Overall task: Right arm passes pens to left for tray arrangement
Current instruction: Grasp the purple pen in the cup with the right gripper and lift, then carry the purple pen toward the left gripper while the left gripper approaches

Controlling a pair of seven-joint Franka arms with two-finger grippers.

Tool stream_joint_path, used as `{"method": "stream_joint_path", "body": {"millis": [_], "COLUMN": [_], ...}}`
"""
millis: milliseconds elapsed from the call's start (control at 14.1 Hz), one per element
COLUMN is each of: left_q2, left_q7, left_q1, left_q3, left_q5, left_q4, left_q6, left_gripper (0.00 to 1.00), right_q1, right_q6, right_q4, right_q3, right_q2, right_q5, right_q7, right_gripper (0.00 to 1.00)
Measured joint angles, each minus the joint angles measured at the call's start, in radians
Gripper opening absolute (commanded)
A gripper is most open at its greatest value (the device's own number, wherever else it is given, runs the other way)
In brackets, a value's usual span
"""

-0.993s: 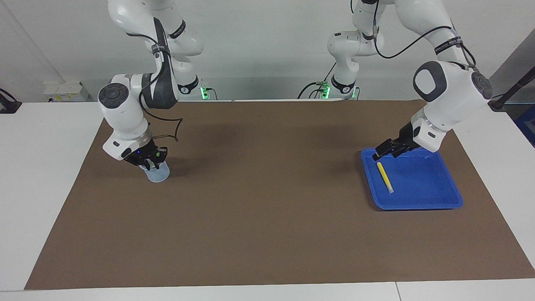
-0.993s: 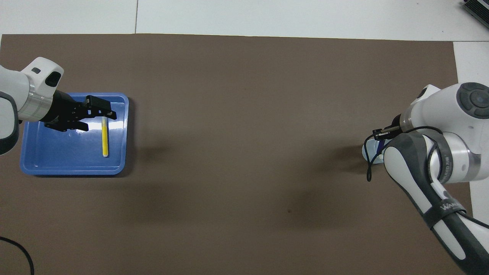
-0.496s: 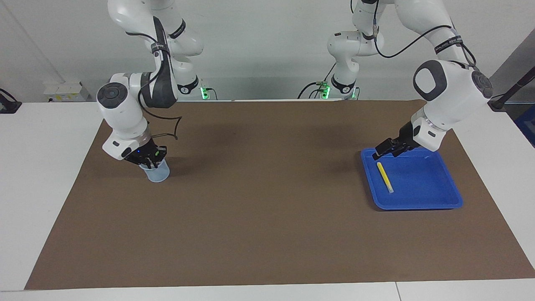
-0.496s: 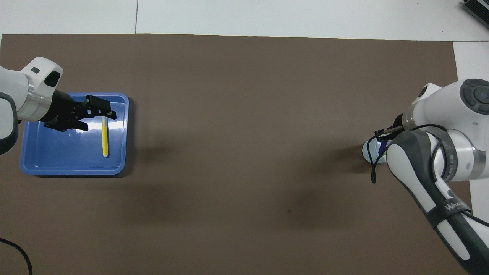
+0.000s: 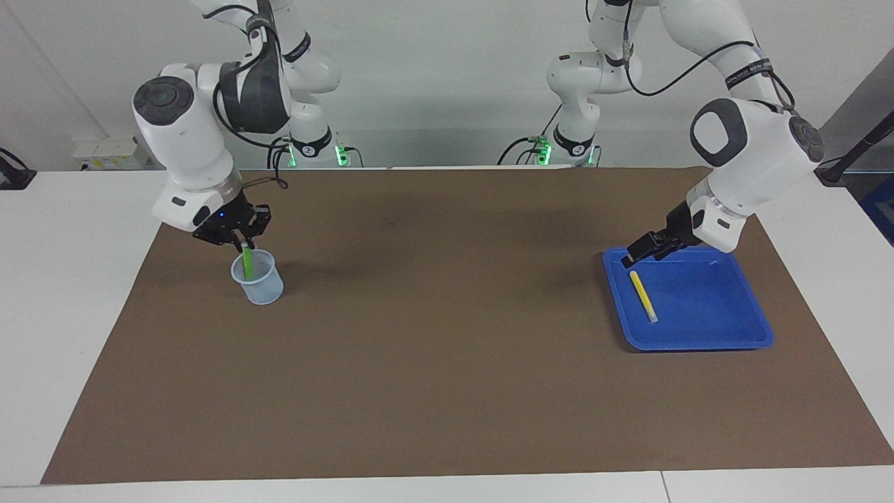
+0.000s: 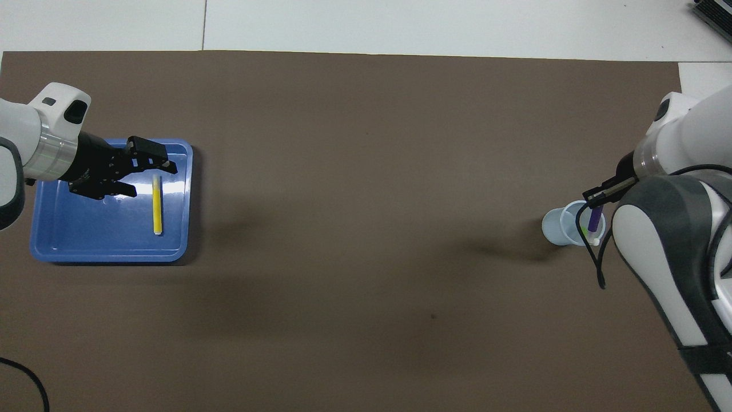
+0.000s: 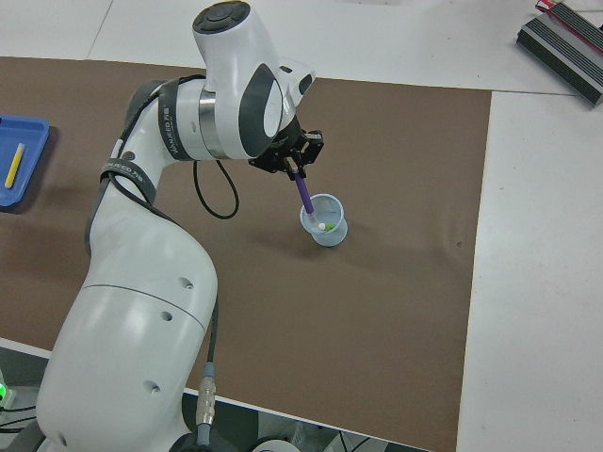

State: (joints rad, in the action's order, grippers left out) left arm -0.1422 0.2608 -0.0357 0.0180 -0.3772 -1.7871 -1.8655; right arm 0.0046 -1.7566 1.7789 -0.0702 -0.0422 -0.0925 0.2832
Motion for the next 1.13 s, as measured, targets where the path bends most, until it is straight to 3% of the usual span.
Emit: {"method": "stream_joint_path", "body": {"millis": [284,567,922,1134], "left_q2": [0.005,0.005,0.031,0.052], "left_q7": [0.065,0.072,0.083,0.282], "left_q1": [-0.01,-0.024,-0.027,-0.027], "left_q3": [-0.013,-0.02,-0.037,-0.037], "left_q5": [-0.038,-0.041,-0.096,-0.201], "left_q4": [0.052,0.059,0.066,0.066], "left_q6": [0.058,0.046,0.08,0.085], "left_gripper": [1.0,1.0,1.0,1.0], "right_q1": [0.074,0.08,0.093,0.182], "right_q6": [0.034,0.018,-0.189,-0.44], "right_q4": [-0.06,-0.08,-0.074,-0.026], "right_q3": [-0.011,-0.045,-0.205,-0.227], "right_q2": [0.009,0.009,0.004,0.001], "right_q5": [0.091,0.287,0.41,0.448], "right_q7": [-0.026,-0.245,-0.663,-0.878], "right_gripper": [0.0,0.0,0.0,0.0]}}
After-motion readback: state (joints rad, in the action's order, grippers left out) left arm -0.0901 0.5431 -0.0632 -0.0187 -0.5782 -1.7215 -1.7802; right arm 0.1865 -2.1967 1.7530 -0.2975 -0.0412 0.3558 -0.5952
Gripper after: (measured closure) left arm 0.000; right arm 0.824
